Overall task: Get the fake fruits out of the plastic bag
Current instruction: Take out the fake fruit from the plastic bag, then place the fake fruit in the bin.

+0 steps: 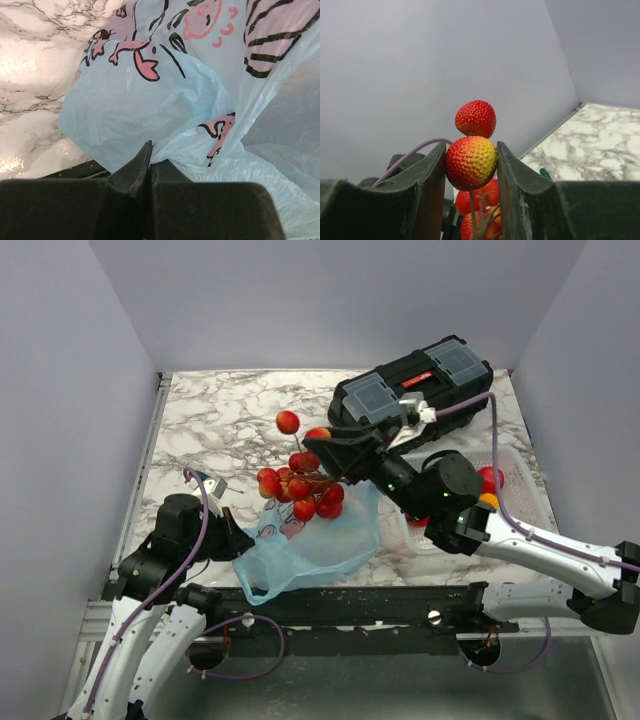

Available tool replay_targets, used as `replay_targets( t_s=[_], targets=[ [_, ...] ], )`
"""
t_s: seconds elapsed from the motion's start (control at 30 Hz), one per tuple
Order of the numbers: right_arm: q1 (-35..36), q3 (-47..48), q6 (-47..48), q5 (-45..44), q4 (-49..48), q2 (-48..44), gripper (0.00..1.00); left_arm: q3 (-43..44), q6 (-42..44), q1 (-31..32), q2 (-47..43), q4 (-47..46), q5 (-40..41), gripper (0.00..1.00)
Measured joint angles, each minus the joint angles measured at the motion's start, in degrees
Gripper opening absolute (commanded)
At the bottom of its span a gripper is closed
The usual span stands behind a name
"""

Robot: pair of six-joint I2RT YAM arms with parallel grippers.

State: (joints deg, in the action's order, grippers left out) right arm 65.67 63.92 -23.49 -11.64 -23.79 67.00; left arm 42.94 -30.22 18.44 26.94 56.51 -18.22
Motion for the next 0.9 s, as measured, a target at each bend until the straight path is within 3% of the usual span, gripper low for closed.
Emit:
replay_targets(
  t_s=[0.4,0.63,0.9],
  targets=[
    [0.0,0.5,13.4,-16.2,1.4,-11.6,0.01,0.0,0.0,0.0,0.0,0.0,0.0,0.0],
    [0.0,0.1,23.9,-32.1,2.1,-16.5,0.01,0.0,0.0,0.0,0.0,0.0,0.0,0.0],
    [-0.2,-16.2,32.4,-53.1,0.0,-24.8,0.01,0.0,0.0,0.0,0.0,0.0,0.0,0.0]
  ],
)
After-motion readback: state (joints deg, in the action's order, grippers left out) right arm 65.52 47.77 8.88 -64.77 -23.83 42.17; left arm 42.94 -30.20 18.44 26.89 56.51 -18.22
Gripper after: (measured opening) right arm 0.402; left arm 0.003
